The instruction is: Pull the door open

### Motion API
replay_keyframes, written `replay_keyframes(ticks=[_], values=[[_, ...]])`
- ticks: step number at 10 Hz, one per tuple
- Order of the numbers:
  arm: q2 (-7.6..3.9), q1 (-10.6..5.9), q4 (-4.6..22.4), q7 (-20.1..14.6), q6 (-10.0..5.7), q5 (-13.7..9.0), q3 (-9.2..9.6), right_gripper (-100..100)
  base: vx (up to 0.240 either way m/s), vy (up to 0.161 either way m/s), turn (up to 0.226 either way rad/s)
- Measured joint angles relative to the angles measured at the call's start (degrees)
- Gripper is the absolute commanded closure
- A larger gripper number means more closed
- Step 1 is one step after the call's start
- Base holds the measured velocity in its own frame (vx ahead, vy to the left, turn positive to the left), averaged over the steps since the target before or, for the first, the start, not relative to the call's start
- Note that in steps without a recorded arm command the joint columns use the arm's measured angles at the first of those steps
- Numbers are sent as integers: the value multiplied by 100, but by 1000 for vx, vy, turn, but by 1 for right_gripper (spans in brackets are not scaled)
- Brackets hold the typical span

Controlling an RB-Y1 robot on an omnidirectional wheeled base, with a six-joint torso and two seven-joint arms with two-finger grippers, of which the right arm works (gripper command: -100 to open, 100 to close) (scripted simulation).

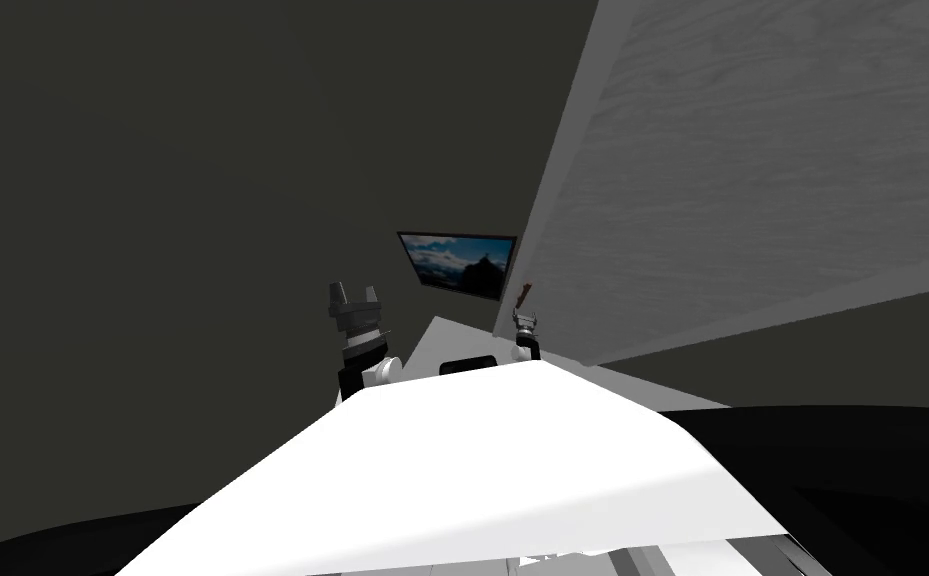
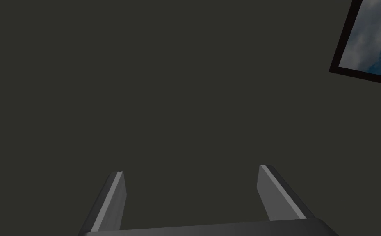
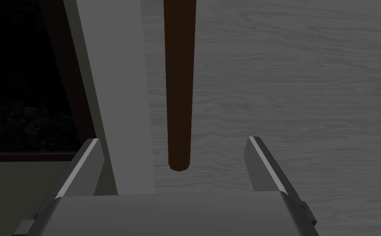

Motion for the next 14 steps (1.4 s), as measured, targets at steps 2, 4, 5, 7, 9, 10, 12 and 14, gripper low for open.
replay_keyframes(ticks=[2, 4, 5, 7, 9, 10, 12, 14], values=[[-189, 126, -43, -185, -1, -39, -31, -100, 185, -6, 57], [-427, 140, 118, -460, -26, -67, -45, -100, 161, -19, 74], [-539, 56, 388, -664, -125, -63, -28, -100, 120, -27, 25], [-703, 176, 331, -819, -119, -98, -57, -100, 163, -6, 52], [-749, 257, 321, -897, -116, -112, -59, 100, 13, 10, 1], [-738, 242, 316, -893, -116, -105, -46, 100, -25, -3, -18], [-749, 232, 316, -890, -119, -111, -61, 100, -5, -3, 6], [-747, 230, 315, -888, -118, -109, -58, 100, 0, 0, 0]])
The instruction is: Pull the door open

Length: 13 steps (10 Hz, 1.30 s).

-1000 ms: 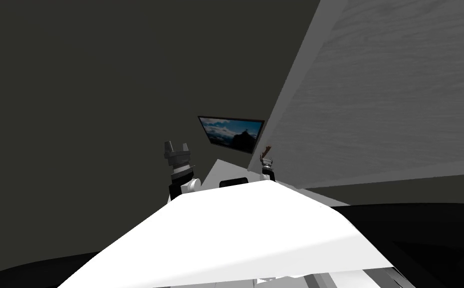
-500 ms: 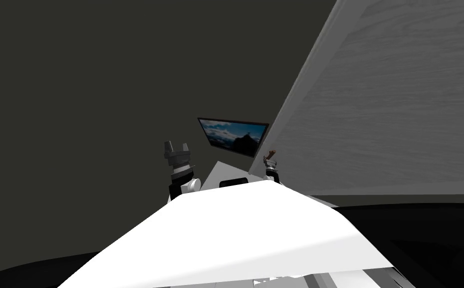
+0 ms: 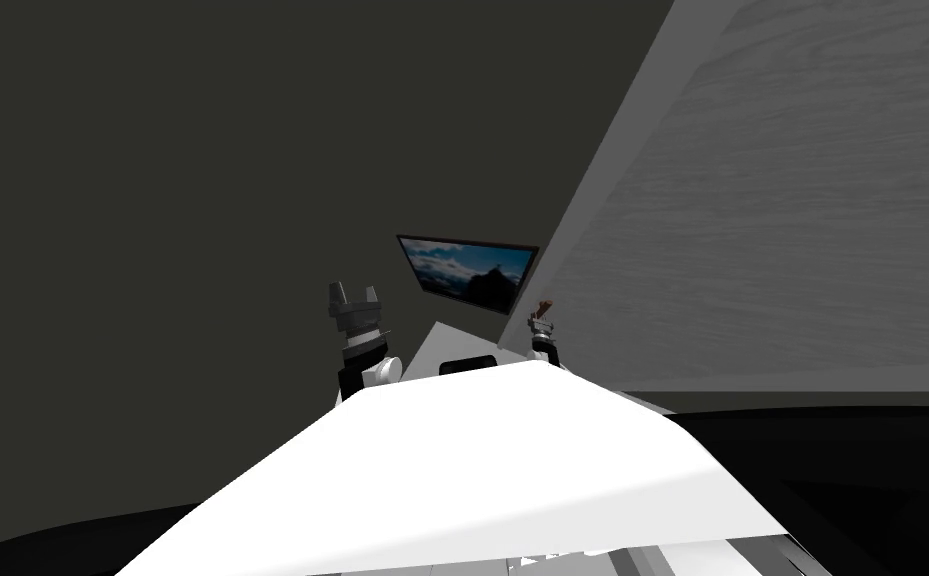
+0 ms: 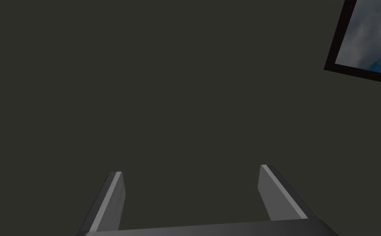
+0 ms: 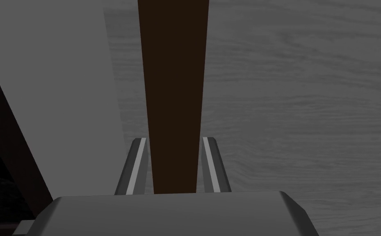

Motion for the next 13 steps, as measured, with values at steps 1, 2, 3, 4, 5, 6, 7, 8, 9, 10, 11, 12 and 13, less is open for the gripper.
replay_keyframes(ticks=[1, 2, 3, 4, 5, 6, 7, 8, 9, 10, 11, 12, 13], values=[[0, 0, 0, -1, 1, 0, 0, 100, -91, 15, 31], [-31, 7, -39, -19, -4, 13, 22, 100, -187, -6, 63], [-62, 6, -65, -56, -16, 42, 71, 100, -199, -13, 59], [-72, 2, -79, -84, -12, 68, 122, 100, -227, 15, 75], [-99, 49, -156, -108, 3, 104, 194, 100, -252, -14, 56], [-115, 65, -173, -157, -2, 154, 290, 100, -248, -31, 86], [-143, 105, -233, -206, 15, 202, 392, 100, -241, -18, 78], [-177, 96, -224, -277, 7, 252, 489, 100, -245, -13, 62], [-201, 115, -263, -323, 3, 294, 567, 100, -245, -12, 55], [-222, 114, -272, -368, -6, 329, 632, 100, -109, 1, 23], [-213, 122, -265, -377, 2, 337, 654, 100, -159, 10, 81], [-261, 163, -326, -400, 1, 357, 694, 100, -239, -9, 101], [-314, 181, -359, -453, -29, 385, 749, 100, -224, -30, 78]])
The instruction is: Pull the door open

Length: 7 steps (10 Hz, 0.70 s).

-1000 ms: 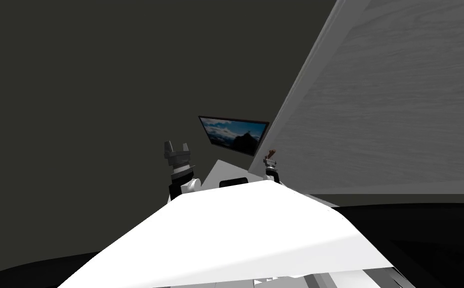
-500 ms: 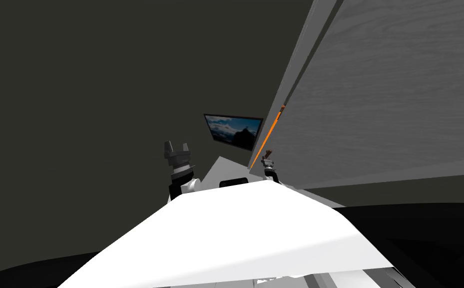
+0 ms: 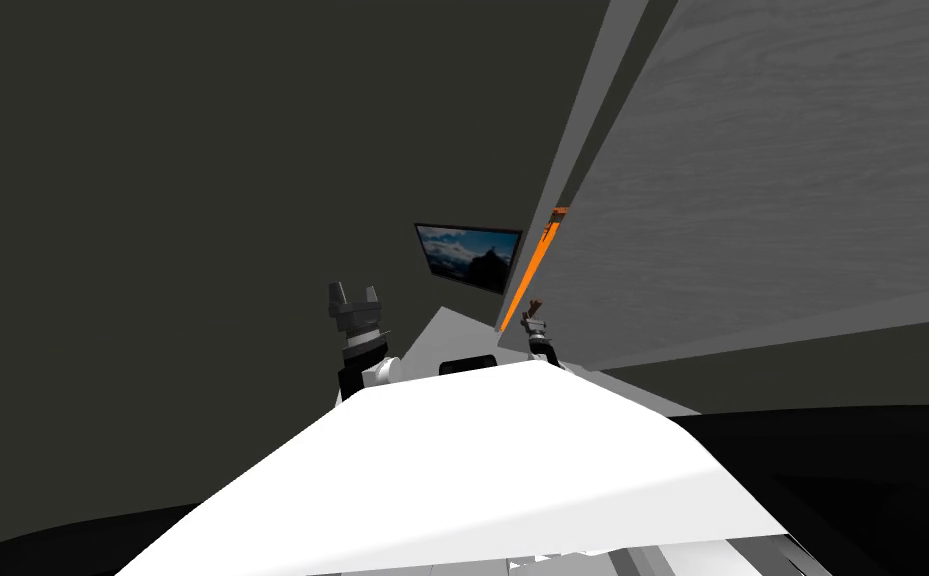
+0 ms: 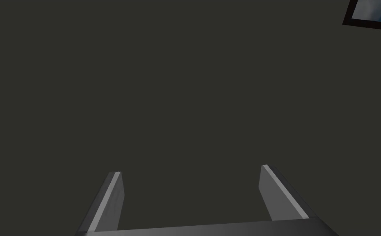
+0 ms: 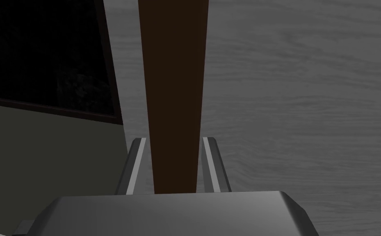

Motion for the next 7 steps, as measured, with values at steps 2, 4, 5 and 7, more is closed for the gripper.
replay_keyframes(ticks=[2, 4, 5, 7], values=[[-73, 19, 1, -122, -54, 71, 147, 100, -229, -14, 95], [-195, 110, -84, -251, -96, 141, 294, 100, -264, -17, 82], [-248, 140, -110, -320, -115, 177, 374, 100, -125, -19, 31], [-303, 190, -108, -389, -149, 213, 456, 100, -217, -31, 144]])
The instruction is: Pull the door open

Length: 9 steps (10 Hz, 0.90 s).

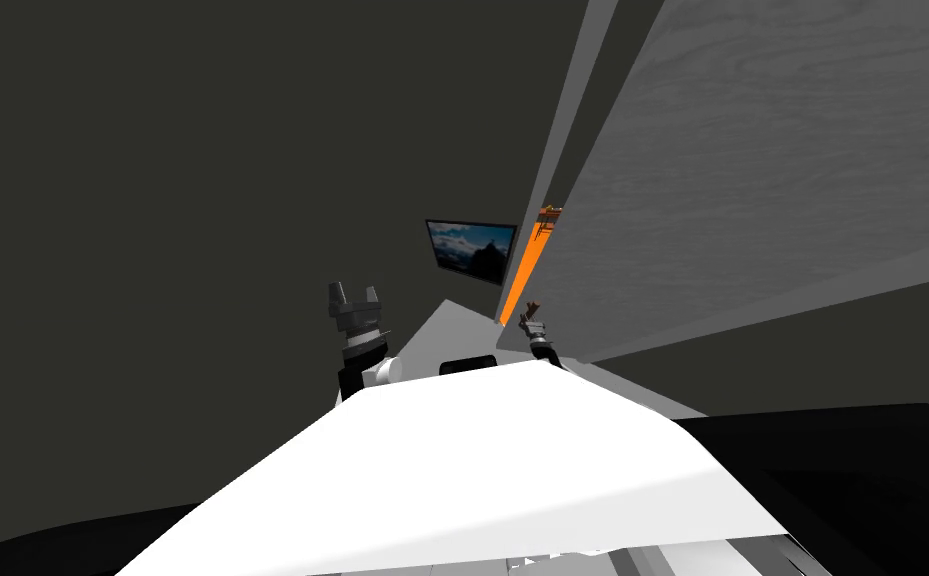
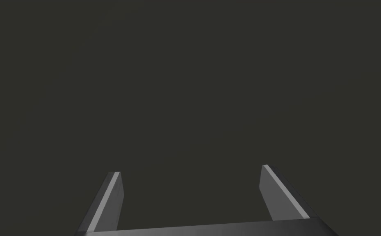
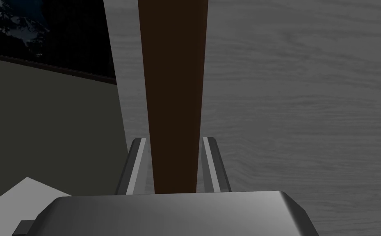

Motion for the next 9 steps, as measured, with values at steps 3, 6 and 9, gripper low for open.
replay_keyframes(ticks=[3, 6, 9], values=[[-169, 76, 14, -238, -192, 95, 201, 100, -243, -36, 126], [-351, 225, -55, -437, -351, 190, 410, 100, -227, -27, 92], [-440, 286, 1, -567, -509, 248, 544, 100, -208, -51, 139]])
